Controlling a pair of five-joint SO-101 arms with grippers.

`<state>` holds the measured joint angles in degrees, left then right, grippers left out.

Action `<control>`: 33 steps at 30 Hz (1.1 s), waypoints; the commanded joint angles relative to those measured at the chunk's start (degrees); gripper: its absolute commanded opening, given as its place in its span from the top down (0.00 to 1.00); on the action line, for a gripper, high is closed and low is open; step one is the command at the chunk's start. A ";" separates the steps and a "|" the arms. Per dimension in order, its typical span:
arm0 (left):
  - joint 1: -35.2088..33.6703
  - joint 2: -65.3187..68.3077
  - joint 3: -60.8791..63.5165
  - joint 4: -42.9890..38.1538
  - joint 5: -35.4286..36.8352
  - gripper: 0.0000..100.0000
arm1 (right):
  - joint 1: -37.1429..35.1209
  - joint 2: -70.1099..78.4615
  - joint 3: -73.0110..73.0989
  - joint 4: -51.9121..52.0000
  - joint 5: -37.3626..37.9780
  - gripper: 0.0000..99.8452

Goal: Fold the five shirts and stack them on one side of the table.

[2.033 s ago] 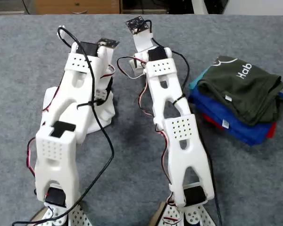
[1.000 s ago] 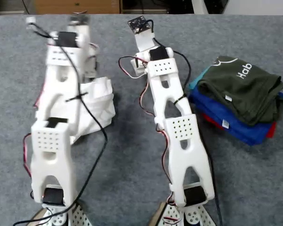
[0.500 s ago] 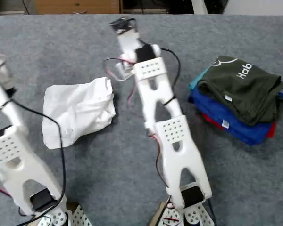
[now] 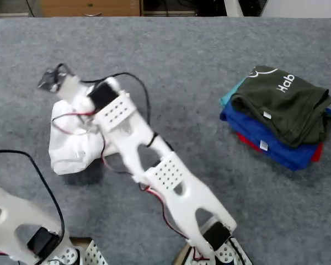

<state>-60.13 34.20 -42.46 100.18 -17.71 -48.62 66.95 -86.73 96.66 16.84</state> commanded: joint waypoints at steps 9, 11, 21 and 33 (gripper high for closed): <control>-6.24 -5.76 6.95 0.53 -2.73 0.98 | -6.29 0.31 0.66 -14.24 0.35 1.00; -6.86 -5.76 7.65 0.53 -2.73 0.98 | -5.67 2.77 2.24 -16.18 0.53 1.00; -8.62 -5.76 7.65 0.53 -4.13 0.98 | -0.22 4.26 0.31 -9.14 0.62 1.00; -8.44 -5.76 7.38 0.53 -4.40 0.98 | 2.68 2.86 -8.40 5.71 0.70 1.00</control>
<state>-68.66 32.09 -34.55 100.18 -21.76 -47.74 71.87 -92.97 100.88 17.01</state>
